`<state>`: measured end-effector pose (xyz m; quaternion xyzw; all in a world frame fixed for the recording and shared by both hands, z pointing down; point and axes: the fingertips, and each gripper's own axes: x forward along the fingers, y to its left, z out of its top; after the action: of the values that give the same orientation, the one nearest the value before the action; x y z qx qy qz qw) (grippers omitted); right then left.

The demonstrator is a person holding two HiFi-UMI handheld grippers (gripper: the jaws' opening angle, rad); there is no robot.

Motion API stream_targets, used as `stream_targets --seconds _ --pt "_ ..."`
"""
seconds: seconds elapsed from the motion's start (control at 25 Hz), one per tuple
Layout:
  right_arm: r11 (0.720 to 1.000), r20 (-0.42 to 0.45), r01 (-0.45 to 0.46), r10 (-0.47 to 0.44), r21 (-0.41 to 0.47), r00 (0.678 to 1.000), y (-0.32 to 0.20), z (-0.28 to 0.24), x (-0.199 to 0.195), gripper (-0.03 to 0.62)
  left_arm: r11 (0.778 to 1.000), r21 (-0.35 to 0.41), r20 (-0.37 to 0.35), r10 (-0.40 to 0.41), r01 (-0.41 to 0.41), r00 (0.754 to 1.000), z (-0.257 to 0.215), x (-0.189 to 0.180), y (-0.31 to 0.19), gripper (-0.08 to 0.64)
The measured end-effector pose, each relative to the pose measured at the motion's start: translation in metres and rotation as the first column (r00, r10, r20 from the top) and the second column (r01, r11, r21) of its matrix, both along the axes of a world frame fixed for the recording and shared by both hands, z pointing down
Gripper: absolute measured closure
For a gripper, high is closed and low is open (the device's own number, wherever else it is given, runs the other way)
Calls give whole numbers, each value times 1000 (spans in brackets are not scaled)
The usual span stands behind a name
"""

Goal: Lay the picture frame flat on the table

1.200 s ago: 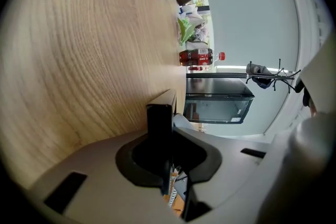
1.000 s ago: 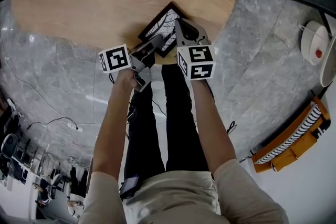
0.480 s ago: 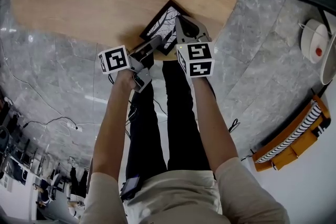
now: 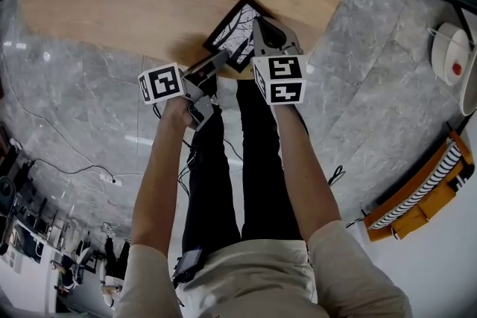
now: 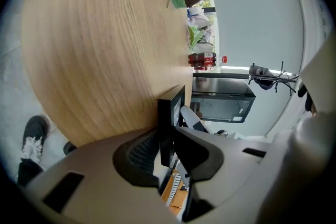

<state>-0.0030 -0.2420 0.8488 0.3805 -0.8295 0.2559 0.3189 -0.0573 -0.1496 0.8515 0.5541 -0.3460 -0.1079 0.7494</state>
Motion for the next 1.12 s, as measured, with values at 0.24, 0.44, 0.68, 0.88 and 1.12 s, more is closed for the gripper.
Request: stream_targets --seconds 0.24,0.44,0.68,0.88,1.12 --pt "1000 -21 -4 5 21 1000 1 0 -1 557 1000 -2 38 19 -19 999 2 -8 8 483" --pt "1000 -19 -16 17 26 1000 3 -2 -1 557 1000 -11 34 0 0 999 1 -12 13 483" --pt "999 -23 -21 22 43 999 4 -3 0 557 1000 9 69 19 -20 997 -1 -17 22 483" --pt "998 -20 -62 62 22 998 15 -3 7 557 995 48 105 87 -93 991 -6 -10 20 483" --pt "994 -26 -107 107 -11 994 38 -9 21 557 962 104 240 220 -251 945 -18 -1 18 483"
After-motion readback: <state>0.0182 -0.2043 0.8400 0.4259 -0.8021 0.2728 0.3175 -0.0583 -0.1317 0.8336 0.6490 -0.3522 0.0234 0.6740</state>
